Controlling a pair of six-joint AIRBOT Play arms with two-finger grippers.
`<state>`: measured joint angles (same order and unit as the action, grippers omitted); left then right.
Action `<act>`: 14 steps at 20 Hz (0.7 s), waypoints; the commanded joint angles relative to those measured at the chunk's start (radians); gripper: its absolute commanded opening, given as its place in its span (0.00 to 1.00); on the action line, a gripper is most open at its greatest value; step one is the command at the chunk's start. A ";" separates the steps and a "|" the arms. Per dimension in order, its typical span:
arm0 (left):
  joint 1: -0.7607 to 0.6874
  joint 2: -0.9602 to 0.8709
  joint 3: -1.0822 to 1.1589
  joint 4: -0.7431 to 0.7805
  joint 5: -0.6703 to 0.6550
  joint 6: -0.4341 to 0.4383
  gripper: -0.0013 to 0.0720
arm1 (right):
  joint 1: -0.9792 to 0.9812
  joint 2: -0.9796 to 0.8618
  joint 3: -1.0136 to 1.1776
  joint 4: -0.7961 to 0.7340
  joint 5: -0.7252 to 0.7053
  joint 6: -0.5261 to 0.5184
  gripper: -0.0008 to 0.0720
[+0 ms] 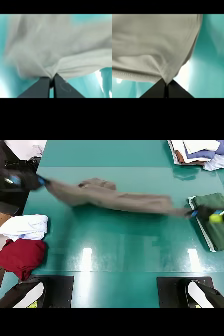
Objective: Fold the shirts.
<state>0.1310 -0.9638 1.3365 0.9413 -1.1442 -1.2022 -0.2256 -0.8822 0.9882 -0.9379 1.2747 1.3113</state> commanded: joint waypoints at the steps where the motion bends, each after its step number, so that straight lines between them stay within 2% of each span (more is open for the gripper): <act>1: 0.001 0.094 0.305 0.002 0.006 -0.011 0.06 | 0.001 0.084 0.342 0.000 -0.020 0.037 0.03; 5: 0.001 0.100 0.672 0.000 -0.001 -0.062 0.06 | 0.001 0.085 0.715 -0.015 -0.012 0.043 0.03; 8: 0.000 0.100 0.862 -0.010 0.011 -0.112 0.06 | -0.001 0.063 0.927 -0.090 0.040 0.079 0.03; 11: 0.000 0.108 0.945 -0.066 0.007 -0.134 0.06 | 0.000 0.008 1.115 -0.188 0.177 0.114 0.03; 14: 0.000 0.111 0.909 -0.092 -0.019 -0.133 0.06 | 0.000 -0.035 1.149 -0.203 0.266 0.114 0.03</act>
<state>0.1314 -0.8532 2.2272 0.8780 -1.1446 -1.3212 -0.2256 -0.8791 2.0571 -1.0897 1.4391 1.4090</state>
